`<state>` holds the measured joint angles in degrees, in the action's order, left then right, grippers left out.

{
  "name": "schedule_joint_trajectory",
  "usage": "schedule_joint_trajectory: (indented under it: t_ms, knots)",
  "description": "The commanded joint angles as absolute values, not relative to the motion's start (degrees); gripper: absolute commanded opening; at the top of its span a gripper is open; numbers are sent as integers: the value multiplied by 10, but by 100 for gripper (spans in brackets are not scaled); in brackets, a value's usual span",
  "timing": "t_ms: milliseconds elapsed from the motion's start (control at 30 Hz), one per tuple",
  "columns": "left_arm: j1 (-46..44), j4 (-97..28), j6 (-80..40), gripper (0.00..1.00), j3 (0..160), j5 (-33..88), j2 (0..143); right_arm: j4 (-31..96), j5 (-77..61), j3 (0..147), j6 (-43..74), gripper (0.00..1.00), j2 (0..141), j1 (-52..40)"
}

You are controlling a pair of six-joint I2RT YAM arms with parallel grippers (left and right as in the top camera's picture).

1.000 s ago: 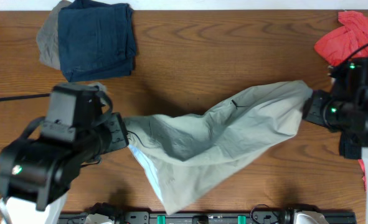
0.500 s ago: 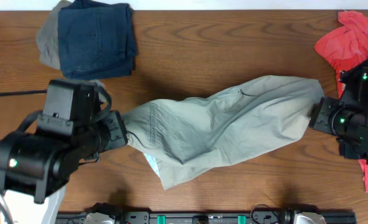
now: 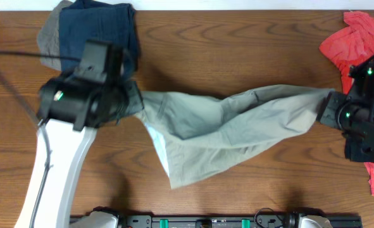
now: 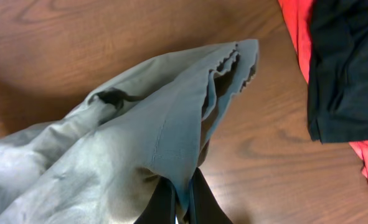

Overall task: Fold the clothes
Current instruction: 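Lift the shorts with both grippers and stretch them apart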

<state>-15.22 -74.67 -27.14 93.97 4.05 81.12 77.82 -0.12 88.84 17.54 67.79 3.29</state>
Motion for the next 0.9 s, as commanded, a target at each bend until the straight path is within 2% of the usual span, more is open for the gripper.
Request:
schedule_joint_trajectory:
  t_ms: [0, 233, 367, 500, 867]
  knots:
    - [-152, -723, -267, 6, 932, 23, 869, 751, 25, 868, 185, 1, 695, 42]
    - [-145, -637, -264, 6, 932, 16, 1002, 691, 73, 820, 249, 1, 763, 57]
    - [-138, -630, -265, 6, 932, 60, 1055, 684, 73, 800, 279, 1, 812, 71]
    - [-147, -657, -264, 6, 932, 122, 1086, 661, 76, 789, 279, 1, 862, 86]
    - [-232, -767, -265, 6, 931, 127, 1089, 625, 71, 789, 264, 3, 926, 153]
